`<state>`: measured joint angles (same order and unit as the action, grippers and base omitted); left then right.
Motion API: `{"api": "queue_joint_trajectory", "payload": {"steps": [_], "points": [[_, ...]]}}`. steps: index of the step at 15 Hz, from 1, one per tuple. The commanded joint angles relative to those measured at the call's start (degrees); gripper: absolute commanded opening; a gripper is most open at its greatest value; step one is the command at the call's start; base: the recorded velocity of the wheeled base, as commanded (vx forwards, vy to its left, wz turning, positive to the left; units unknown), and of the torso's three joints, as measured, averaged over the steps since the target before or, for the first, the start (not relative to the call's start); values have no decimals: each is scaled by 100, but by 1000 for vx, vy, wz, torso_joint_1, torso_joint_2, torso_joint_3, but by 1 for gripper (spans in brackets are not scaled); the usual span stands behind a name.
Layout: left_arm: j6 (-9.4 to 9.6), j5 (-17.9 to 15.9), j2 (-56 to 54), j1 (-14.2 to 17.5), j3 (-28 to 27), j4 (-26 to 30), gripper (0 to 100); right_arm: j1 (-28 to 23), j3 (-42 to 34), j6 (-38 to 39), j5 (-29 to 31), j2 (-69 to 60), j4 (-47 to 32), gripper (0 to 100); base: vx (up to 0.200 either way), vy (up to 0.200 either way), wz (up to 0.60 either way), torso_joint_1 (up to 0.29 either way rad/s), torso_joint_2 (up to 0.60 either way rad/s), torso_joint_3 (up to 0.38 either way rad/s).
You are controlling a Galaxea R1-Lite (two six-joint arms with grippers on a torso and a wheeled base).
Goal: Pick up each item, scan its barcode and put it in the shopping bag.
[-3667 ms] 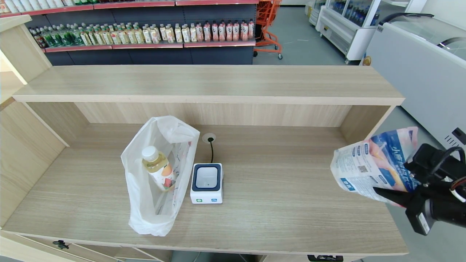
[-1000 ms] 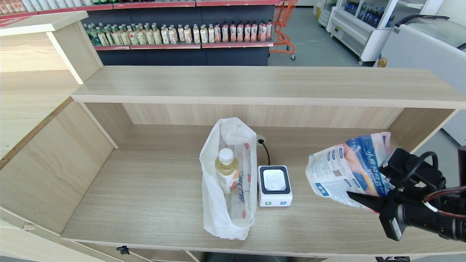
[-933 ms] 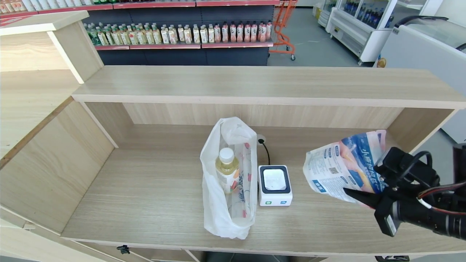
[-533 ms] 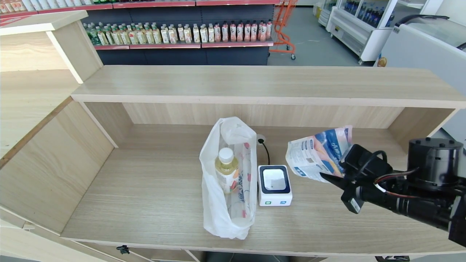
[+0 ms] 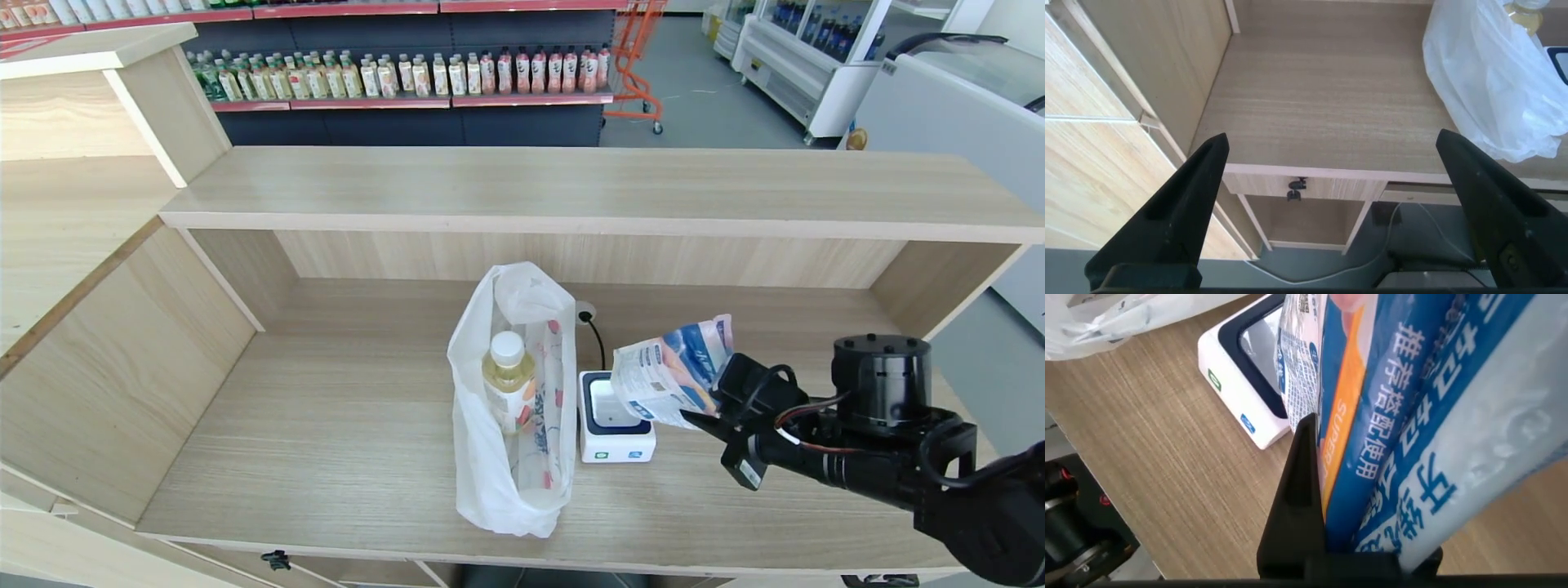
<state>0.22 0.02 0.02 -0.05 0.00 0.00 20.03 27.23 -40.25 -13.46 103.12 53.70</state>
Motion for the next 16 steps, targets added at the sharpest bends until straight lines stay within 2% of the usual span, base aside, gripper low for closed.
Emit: {"api": "queue_joint_trajectory", "payload": {"steps": [1,6,9,16], "points": [[4,6,-2,5,0,0,100,1,89,-9,-52,200,0,0,0,0,0,0,0,0],[-4,6,-2,5,0,0,100,80,388,-44,-263,560,167,0,0,0,0,0,0,0],[-4,6,-2,-4,0,0,100,177,581,-35,-350,1035,844,0,0,0,0,0,0,0],[-4,6,-2,5,0,0,100,89,573,-9,-482,1395,1362,0,0,0,0,0,0,0]]}}
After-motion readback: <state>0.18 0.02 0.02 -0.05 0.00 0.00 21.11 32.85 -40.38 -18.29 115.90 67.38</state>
